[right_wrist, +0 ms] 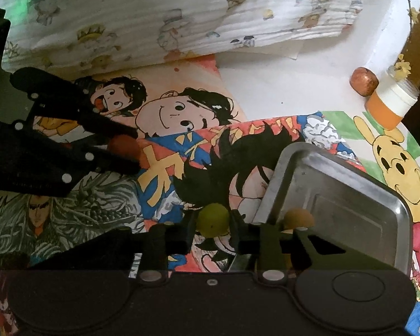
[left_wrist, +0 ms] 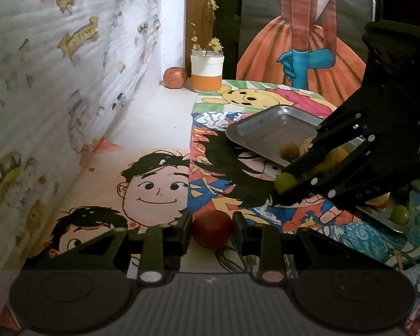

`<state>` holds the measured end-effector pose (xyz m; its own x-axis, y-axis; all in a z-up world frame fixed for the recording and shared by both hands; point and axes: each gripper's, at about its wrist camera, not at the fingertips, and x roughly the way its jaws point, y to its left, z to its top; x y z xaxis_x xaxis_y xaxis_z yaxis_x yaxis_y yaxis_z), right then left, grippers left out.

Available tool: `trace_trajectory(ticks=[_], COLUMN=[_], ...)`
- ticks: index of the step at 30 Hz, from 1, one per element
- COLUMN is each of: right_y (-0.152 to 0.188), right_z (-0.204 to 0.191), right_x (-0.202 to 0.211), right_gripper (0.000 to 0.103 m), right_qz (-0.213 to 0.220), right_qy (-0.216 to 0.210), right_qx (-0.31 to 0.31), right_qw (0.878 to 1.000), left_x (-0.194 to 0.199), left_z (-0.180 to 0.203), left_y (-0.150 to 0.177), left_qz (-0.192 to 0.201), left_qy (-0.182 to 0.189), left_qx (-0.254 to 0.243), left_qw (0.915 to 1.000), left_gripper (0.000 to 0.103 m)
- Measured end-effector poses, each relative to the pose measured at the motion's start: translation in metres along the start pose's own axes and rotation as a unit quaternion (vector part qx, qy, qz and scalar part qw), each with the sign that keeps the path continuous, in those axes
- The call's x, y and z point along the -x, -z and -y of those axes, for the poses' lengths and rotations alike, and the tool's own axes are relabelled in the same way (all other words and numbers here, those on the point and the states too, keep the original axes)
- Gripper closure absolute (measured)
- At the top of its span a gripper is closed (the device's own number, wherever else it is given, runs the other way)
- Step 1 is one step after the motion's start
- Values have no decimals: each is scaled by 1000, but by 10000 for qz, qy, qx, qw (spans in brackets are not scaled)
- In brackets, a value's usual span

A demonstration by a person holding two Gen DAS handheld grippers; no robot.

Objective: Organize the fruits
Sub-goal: 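Carry the red tomato and green grape over the metal tray with both tools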

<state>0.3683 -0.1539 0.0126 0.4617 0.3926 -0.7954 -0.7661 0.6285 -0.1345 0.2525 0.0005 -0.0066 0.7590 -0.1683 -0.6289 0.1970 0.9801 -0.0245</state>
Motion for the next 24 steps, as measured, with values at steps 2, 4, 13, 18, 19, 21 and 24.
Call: trace_trajectory(ticks=[2,4,13,18,19,21,24], right_y=[2,3,11,22,25,30,38], right_z=[-1,-5,-13,-4,0,9,25], right_x=[1,2,15,28,32,40,54], right_gripper=[76,76,76,76,76,76,76], right_qz=[64,123,615,972,1028,1180,1458], right_qy=[-11,66,156,290,313,380,503], right_qx=[-39,9,-172,-473,-563,-741,-1057], right_qw=[10000,9999,9978,9937,9926,9895,9824], left_x=[-1,-1,4,-4,-6,-11,-20], left_z=[0,1,1,3,4,7,11], left_y=[0,1,-2,-9,-11,-16,-25], left_qz=[-55,-69,142,299,301,300,334], left_qy=[13,5,-13,98,110,96,26], left_qx=[10,12,459,994,1055,1173,1364], left_qw=[10000,10000,9988,9946,9939,9926,9901], left_gripper=[69,69,69,69,69,69,69])
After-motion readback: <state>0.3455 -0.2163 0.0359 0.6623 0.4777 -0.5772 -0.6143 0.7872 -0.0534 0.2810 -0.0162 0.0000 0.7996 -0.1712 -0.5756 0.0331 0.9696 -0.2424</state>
